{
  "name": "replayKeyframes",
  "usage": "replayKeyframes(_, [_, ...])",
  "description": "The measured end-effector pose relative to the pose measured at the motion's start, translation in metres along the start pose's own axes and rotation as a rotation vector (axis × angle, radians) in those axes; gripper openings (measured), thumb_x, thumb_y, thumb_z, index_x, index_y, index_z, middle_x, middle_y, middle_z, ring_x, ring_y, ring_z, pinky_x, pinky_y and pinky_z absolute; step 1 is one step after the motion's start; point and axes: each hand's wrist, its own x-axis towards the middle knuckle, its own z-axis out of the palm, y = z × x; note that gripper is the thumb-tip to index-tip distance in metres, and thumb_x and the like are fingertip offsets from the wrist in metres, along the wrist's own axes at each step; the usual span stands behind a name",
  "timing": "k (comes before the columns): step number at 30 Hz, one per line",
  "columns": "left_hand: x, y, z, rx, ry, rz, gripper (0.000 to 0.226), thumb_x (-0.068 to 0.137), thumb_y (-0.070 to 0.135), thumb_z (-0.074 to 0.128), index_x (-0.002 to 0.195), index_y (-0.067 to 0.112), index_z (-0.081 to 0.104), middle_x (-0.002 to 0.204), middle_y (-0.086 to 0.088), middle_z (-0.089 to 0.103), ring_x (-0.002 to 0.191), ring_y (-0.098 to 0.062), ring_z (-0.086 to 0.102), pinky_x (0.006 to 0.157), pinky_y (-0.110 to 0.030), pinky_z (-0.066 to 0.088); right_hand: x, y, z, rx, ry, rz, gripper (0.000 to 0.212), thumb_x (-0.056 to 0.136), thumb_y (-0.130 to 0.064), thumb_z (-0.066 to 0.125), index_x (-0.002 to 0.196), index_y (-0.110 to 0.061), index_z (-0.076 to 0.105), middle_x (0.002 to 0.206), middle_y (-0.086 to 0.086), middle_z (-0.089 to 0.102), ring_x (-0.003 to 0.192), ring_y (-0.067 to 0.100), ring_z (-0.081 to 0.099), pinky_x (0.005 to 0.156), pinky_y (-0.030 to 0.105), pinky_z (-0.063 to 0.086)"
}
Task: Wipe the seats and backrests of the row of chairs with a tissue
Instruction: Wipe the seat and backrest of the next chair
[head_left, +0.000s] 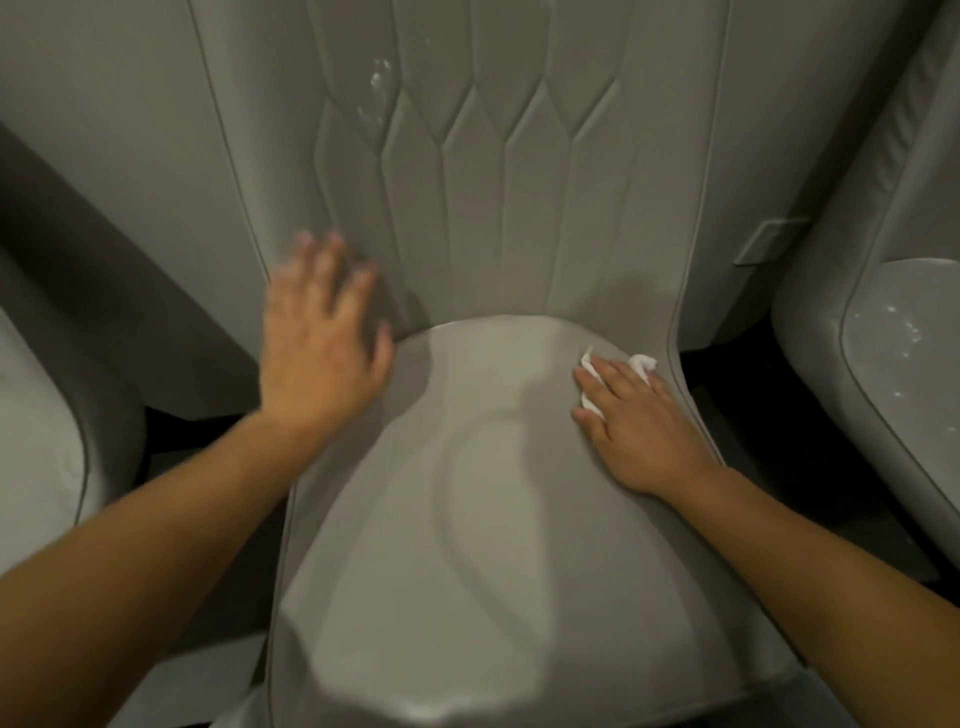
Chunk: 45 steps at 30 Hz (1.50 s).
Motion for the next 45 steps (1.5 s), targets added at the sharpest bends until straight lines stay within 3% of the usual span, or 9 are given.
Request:
replayKeyframes(3, [0.048,-0.015,-0.033,-0.074,0.185,-0.352,0.064,0.09,0.045,0.045,0.145,0.013,0.036,0.157,-0.017,0.021,0.146,-0.038,0.012,0.119,-0.04,0.002,0.017,-0.008,0.003,0.025,0.006,0.015,0.07,0.096,-0.055,0.017,0.15,-0.018,0.042,0.16,0.005,0.035,0.148,0.023,0.03,0.121,0.047,0.02])
replayKeyframes(7, [0.082,-0.051,-0.039,-0.148,0.121,-0.626,0.082,0.088,0.062,0.039,0.153,0.016,0.019,0.161,-0.012,0.013,0.148,-0.034,0.007,0.12,-0.044,0.008,0.059,-0.025,0.003,0.083,0.015,0.079,0.056,0.104,-0.045,0.029,0.152,-0.017,0.037,0.162,0.006,0.03,0.149,0.024,0.025,0.12,0.045,0.015])
replayKeyframes(11, [0.084,-0.059,-0.02,-0.32,0.073,-0.61,0.091,0.087,0.073,0.034,0.154,0.016,0.015,0.157,-0.011,0.026,0.143,-0.029,0.026,0.117,-0.044,0.023,0.098,-0.072,0.009,0.165,0.124,0.329,0.059,0.103,-0.043,0.039,0.151,-0.008,0.034,0.151,0.017,0.041,0.14,0.034,0.034,0.118,0.048,0.016])
replayKeyframes(15, [0.082,-0.05,-0.004,-0.493,0.166,-0.66,0.076,0.086,0.073,0.038,0.138,0.017,0.04,0.123,-0.011,0.062,0.108,-0.035,0.058,0.087,-0.042,0.047,0.108,-0.1,0.016,0.219,0.315,0.5,0.052,0.091,-0.042,0.057,0.127,-0.006,0.048,0.127,0.017,0.056,0.123,0.036,0.048,0.114,0.052,0.028])
replayKeyframes(23, [0.079,-0.05,0.003,-0.497,0.294,-0.645,0.059,0.093,0.06,0.047,0.126,0.01,0.052,0.114,-0.014,0.065,0.1,-0.035,0.058,0.077,-0.035,0.037,0.107,-0.104,0.021,0.125,0.293,0.61,0.069,0.093,-0.05,0.045,0.145,-0.005,0.045,0.146,0.012,0.047,0.144,0.029,0.031,0.118,0.056,0.019])
replayKeyframes(27, [0.079,-0.048,0.005,-0.503,0.325,-0.657,0.062,0.093,0.062,0.045,0.13,0.013,0.051,0.115,-0.013,0.066,0.101,-0.036,0.058,0.079,-0.038,0.038,0.108,-0.108,0.017,0.156,0.24,0.574,0.058,0.103,-0.037,0.037,0.15,-0.004,0.037,0.152,0.013,0.044,0.146,0.028,0.028,0.119,0.05,0.017])
replayKeyframes(31, [0.079,-0.05,0.006,-0.504,0.334,-0.661,0.066,0.092,0.065,0.043,0.126,0.009,0.052,0.107,-0.015,0.066,0.095,-0.037,0.059,0.075,-0.04,0.039,0.118,-0.123,0.008,0.299,0.247,0.534,0.031,0.101,-0.019,0.038,0.127,-0.008,0.052,0.127,0.015,0.059,0.126,0.031,0.043,0.108,0.041,0.033])
replayKeyframes(38, [0.078,-0.048,0.003,-0.491,0.336,-0.646,0.058,0.096,0.057,0.046,0.12,0.005,0.053,0.104,-0.015,0.067,0.093,-0.038,0.058,0.066,-0.029,0.025,0.132,-0.199,0.017,0.307,0.162,0.219,0.027,0.097,-0.028,0.047,0.116,-0.009,0.052,0.123,0.019,0.059,0.12,0.034,0.051,0.105,0.043,0.034])
replayKeyframes(45, [0.077,-0.048,0.005,-0.485,0.357,-0.623,0.059,0.096,0.058,0.044,0.125,0.007,0.052,0.106,-0.014,0.067,0.093,-0.038,0.058,0.068,-0.032,0.029,0.124,-0.172,0.013,0.34,-0.021,-0.056,0.033,0.097,-0.035,0.051,0.121,-0.012,0.052,0.124,0.019,0.056,0.12,0.036,0.048,0.097,0.038,0.038])
